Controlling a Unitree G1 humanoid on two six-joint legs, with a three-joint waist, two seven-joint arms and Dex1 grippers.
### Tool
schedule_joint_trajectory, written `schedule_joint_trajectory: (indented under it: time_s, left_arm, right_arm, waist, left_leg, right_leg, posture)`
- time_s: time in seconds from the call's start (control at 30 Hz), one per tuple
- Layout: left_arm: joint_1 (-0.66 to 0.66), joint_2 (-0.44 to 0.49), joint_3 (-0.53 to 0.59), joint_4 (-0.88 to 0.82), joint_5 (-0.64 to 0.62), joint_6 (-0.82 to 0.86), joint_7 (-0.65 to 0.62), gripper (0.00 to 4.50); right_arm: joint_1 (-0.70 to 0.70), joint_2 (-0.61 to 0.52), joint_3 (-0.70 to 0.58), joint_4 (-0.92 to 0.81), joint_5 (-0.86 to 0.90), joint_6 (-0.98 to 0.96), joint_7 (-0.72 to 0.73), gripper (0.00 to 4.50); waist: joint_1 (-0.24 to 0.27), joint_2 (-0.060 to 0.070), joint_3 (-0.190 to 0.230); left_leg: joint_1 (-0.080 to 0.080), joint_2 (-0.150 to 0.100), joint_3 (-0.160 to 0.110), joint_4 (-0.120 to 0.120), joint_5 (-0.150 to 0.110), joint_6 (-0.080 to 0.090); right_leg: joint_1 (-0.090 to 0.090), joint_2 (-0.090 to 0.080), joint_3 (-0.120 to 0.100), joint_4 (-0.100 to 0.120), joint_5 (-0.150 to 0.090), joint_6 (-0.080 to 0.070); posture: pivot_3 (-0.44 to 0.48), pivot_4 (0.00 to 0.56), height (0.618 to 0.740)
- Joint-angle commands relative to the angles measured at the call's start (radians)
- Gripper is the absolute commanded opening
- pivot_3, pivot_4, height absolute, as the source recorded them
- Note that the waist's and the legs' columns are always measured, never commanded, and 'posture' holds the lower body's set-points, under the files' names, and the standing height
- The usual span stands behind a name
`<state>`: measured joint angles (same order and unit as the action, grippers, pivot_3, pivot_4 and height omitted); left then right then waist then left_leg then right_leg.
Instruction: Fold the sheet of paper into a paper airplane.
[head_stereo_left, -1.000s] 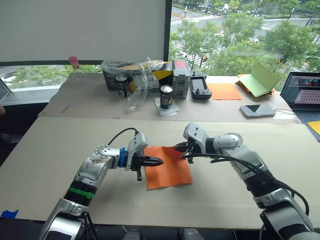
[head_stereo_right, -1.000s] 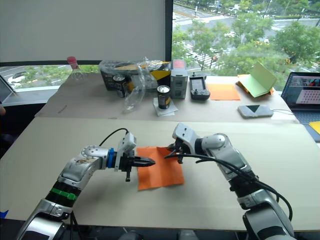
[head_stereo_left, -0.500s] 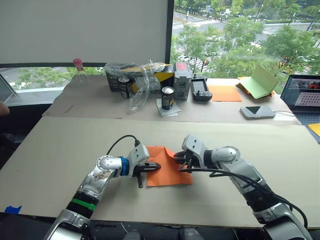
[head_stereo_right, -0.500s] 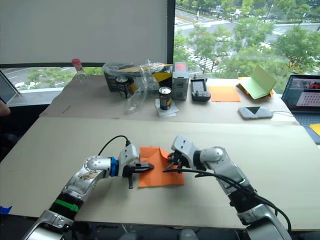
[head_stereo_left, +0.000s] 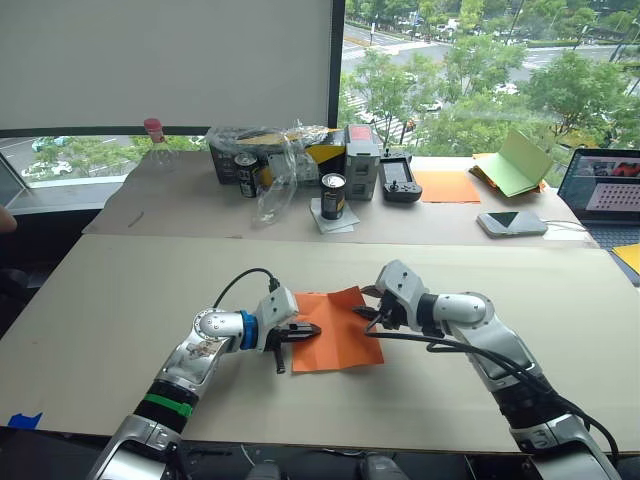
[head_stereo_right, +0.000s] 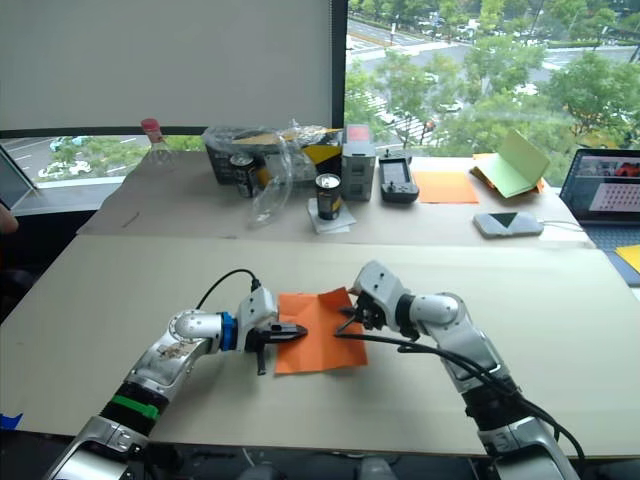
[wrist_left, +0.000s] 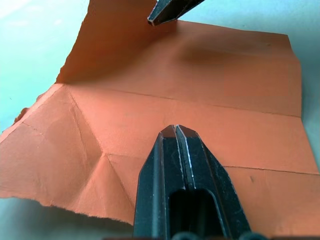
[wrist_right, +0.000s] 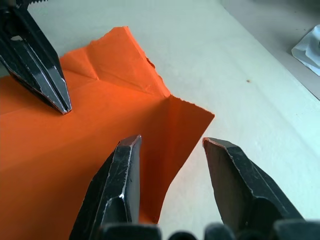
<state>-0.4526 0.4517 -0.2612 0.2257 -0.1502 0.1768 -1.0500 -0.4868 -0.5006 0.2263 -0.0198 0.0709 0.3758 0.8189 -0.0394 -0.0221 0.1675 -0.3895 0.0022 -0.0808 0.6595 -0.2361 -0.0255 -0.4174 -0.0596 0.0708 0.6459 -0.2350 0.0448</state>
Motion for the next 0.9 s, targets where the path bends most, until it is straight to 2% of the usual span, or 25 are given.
schedule_joint_trajectory:
  time_s: [0.03, 0.13, 0.27, 0.5, 0.73, 0.9]
  left_arm:
    - [0.009, 0.005, -0.017, 0.028, 0.029, 0.012, 0.001, 0.00]
    - [0.008, 0.005, -0.017, 0.027, 0.029, 0.013, 0.000, 0.00]
    - [0.005, 0.005, -0.020, 0.029, 0.030, 0.016, -0.002, 0.00]
    - [-0.023, -0.002, -0.012, 0.039, 0.018, 0.036, -0.015, 0.00]
    - [-0.046, -0.034, 0.018, 0.024, -0.012, -0.002, -0.019, 0.00]
    - [-0.048, -0.044, 0.025, 0.023, -0.015, 0.013, -0.017, 0.00]
  right_arm:
    - [-0.009, 0.011, -0.031, -0.023, 0.028, -0.001, -0.005, 2.20]
    - [-0.007, 0.016, -0.036, -0.025, 0.032, -0.004, -0.007, 1.41]
    - [0.012, 0.010, -0.052, -0.058, 0.048, 0.006, -0.003, 0.04]
    - [0.104, -0.009, -0.032, -0.137, 0.027, -0.036, -0.001, 0.04]
    - [0.121, -0.015, 0.047, -0.097, -0.102, -0.180, -0.036, 0.04]
    - [0.137, -0.006, 0.088, -0.088, -0.144, -0.213, -0.043, 0.04]
  waist:
    - [0.000, 0.000, 0.000]
    - [0.000, 0.000, 0.000]
    - [0.000, 0.000, 0.000]
    - [0.002, 0.000, 0.000]
    - [0.000, 0.000, 0.000]
    - [-0.001, 0.000, 0.000]
  left_leg:
    - [0.000, 0.000, 0.000, 0.000, 0.000, 0.000]
    - [0.000, 0.000, 0.000, 0.000, 0.000, 0.000]
    - [0.000, 0.000, 0.000, 0.000, 0.000, 0.000]
    - [0.000, 0.000, 0.000, 0.000, 0.000, 0.000]
    - [0.000, 0.000, 0.000, 0.000, 0.000, 0.000]
    - [-0.001, 0.000, 0.000, 0.000, 0.000, 0.000]
  right_leg:
    - [0.000, 0.000, 0.000, 0.000, 0.000, 0.000]
    - [0.000, 0.000, 0.000, 0.000, 0.000, 0.000]
    - [0.000, 0.000, 0.000, 0.000, 0.000, 0.000]
    - [0.000, 0.000, 0.000, 0.000, 0.000, 0.000]
    - [0.000, 0.000, 0.000, 0.000, 0.000, 0.000]
    - [-0.002, 0.000, 0.000, 0.000, 0.000, 0.000]
  posture:
    - [0.000, 0.150, 0.732]
    - [0.000, 0.150, 0.732]
    - [0.000, 0.150, 0.732]
    - [0.000, 0.150, 0.732]
    - [0.000, 0.150, 0.732]
    - [0.000, 0.150, 0.732]
